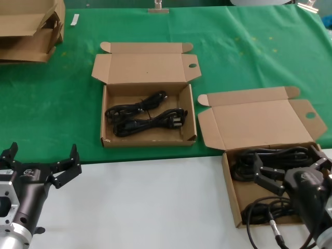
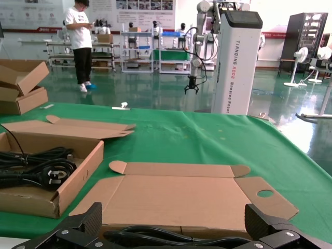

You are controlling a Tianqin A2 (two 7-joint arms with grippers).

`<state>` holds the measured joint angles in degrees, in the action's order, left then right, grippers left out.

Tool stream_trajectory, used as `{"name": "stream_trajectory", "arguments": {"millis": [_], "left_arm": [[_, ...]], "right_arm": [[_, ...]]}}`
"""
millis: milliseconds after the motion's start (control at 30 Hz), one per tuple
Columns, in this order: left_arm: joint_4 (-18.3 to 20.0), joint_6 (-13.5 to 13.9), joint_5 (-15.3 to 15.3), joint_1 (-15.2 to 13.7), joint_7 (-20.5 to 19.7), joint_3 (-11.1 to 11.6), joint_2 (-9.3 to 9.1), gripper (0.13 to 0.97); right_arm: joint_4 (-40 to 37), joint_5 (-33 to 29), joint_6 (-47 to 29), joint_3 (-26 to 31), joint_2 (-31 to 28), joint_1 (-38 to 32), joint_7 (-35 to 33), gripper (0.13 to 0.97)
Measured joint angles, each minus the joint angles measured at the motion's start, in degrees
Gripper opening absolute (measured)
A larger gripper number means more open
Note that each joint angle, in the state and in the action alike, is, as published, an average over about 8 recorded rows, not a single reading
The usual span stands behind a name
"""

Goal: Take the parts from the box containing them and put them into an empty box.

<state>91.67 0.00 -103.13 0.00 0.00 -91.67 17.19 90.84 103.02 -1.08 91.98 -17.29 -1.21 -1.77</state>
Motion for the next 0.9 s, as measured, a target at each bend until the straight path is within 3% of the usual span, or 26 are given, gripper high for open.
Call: {"name": "stream_trajectory", "arguments": {"millis": [900], "left_arm": [[0.0, 0.0, 0.0, 0.0, 0.0, 0.0, 0.0, 0.966]], "right_arm": [[0.0, 0.0, 0.0, 0.0, 0.0, 0.0, 0.0, 0.966]]}}
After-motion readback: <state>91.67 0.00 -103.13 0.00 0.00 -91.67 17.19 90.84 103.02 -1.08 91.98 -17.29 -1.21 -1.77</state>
